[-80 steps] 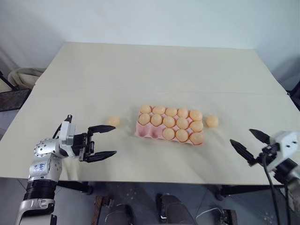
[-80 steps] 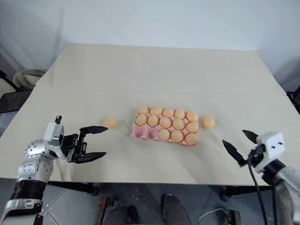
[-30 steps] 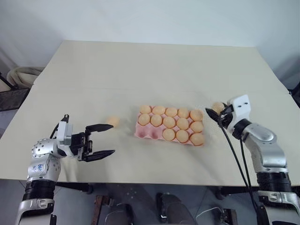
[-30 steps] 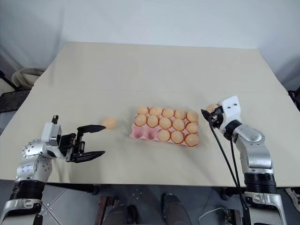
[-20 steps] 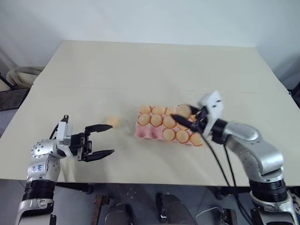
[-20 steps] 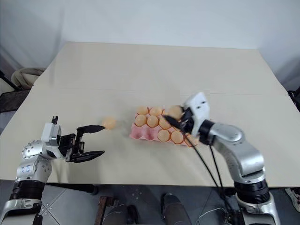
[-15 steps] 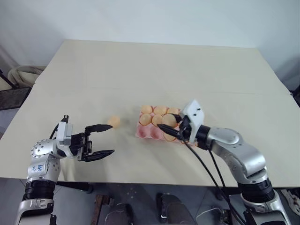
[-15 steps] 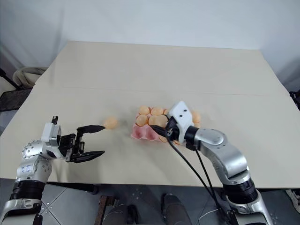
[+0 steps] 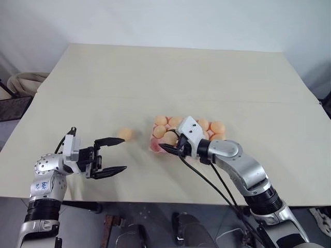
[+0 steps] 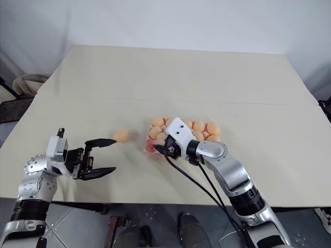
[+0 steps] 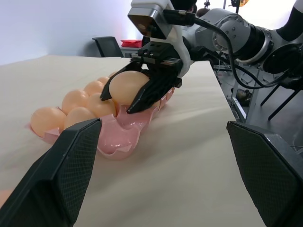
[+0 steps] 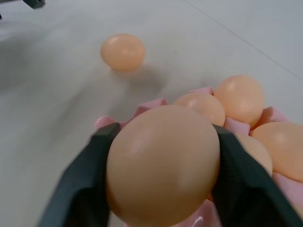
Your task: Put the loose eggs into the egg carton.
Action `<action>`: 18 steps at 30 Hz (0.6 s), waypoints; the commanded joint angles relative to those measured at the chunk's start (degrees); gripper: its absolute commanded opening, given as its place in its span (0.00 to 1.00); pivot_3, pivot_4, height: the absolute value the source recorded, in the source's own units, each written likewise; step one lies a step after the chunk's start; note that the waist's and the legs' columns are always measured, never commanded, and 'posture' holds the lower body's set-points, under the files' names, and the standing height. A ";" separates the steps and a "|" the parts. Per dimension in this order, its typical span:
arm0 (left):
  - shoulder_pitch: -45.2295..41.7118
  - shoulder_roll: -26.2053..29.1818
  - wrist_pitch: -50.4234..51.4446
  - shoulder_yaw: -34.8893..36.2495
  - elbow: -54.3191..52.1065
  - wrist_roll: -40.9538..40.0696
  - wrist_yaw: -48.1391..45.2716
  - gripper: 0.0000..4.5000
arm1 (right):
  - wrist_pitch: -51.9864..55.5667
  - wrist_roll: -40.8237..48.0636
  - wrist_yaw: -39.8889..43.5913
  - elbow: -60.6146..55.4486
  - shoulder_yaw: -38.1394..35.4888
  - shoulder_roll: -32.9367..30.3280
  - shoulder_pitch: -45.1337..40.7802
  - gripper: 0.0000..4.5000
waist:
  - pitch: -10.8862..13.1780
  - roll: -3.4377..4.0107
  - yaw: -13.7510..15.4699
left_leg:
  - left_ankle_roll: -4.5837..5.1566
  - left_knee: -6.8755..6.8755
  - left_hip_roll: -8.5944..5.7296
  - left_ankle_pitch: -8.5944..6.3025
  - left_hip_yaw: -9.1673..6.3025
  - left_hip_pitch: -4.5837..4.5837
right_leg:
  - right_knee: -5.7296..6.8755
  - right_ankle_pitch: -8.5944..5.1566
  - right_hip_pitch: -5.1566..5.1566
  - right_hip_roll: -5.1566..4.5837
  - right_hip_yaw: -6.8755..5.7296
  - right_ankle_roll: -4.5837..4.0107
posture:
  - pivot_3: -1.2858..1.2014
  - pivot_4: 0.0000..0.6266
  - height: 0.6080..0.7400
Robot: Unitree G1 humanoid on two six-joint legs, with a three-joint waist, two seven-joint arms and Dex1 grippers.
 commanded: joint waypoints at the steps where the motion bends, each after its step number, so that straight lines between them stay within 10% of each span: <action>1: 0.54 0.10 -0.59 1.28 -1.48 0.30 -0.03 1.00 | -1.06 0.17 1.50 -1.51 -0.88 -0.03 -0.65 0.90 | 0.00 0.00 -0.03 | 0.00 0.00 0.00 0.00 0.00 0.00 | 0.00 0.00 0.00 0.00 0.00 0.00 | 0.52 0.24 1.00; 18: -4.56 1.93 -0.15 1.92 3.15 1.73 -1.24 1.00 | -9.55 10.71 11.13 -6.73 -22.79 -8.75 5.88 0.99 | -0.01 -0.02 0.41 | 0.01 -0.03 -0.01 -0.04 -0.05 -0.03 | -0.08 0.00 0.01 0.01 -0.07 0.00 | 0.52 0.24 1.00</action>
